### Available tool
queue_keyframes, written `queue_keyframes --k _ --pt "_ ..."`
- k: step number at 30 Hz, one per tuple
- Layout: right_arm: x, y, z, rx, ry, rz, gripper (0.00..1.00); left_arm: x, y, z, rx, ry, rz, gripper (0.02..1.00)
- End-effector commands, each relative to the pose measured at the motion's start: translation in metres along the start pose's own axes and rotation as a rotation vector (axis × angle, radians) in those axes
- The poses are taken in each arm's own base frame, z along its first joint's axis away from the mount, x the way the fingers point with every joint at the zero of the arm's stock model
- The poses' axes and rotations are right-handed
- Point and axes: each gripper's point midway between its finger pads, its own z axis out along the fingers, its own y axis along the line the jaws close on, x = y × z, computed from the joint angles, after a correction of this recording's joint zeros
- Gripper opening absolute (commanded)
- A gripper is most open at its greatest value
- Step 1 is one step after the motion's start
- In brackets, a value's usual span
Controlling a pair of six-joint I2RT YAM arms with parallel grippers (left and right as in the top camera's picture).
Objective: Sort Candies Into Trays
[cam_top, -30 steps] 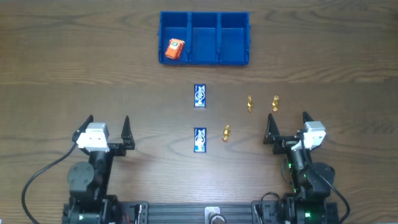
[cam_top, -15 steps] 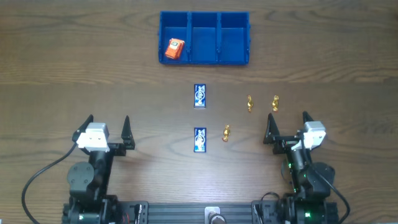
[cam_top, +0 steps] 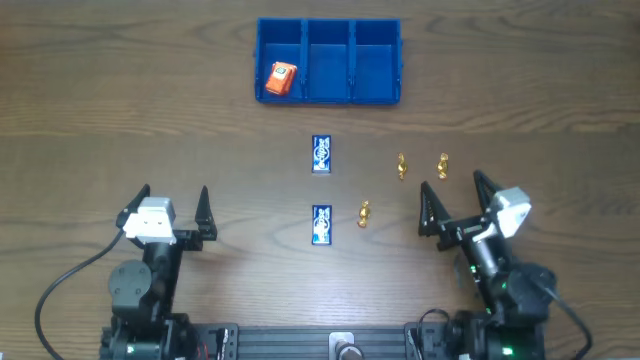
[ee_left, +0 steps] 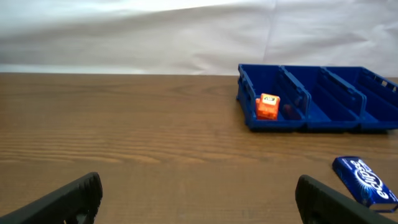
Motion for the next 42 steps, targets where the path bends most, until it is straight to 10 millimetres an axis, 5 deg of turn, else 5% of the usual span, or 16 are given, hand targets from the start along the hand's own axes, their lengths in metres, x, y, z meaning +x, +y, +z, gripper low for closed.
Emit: queue_keyframes --k 1,6,11,14,17,25,32,42 --pt "-0.071 0.045 -0.003 -0.099 0.148 0.019 0.998 0.016 -0.001 0.002 0.008 0.035 0.013 1.0" --pt "-0.092 0.059 0.012 -0.131 0.364 0.034 0.998 0.016 -0.001 0.002 0.008 0.035 0.013 0.998" --pt "-0.069 0.072 0.034 -0.154 0.659 0.12 0.998 0.016 -0.001 0.002 0.008 0.035 0.013 0.998" --pt "-0.036 0.083 0.047 -0.144 0.852 0.135 0.998 0.016 -0.001 0.002 0.008 0.035 0.013 0.998" --pt "0.019 0.1 0.058 -0.073 1.071 0.115 0.998 0.016 -0.001 0.002 0.008 0.035 0.013 0.996" --pt "0.135 0.129 0.052 0.163 1.412 0.004 0.998 0.016 -0.001 0.002 0.008 0.035 0.013 0.998" --pt "0.203 0.135 0.056 0.27 1.523 -0.033 0.998 0.016 -0.001 0.002 0.008 0.035 0.013 0.996" --pt "0.256 0.128 0.058 0.345 1.558 -0.031 0.998 0.016 -0.001 0.002 0.008 0.035 0.013 0.998"
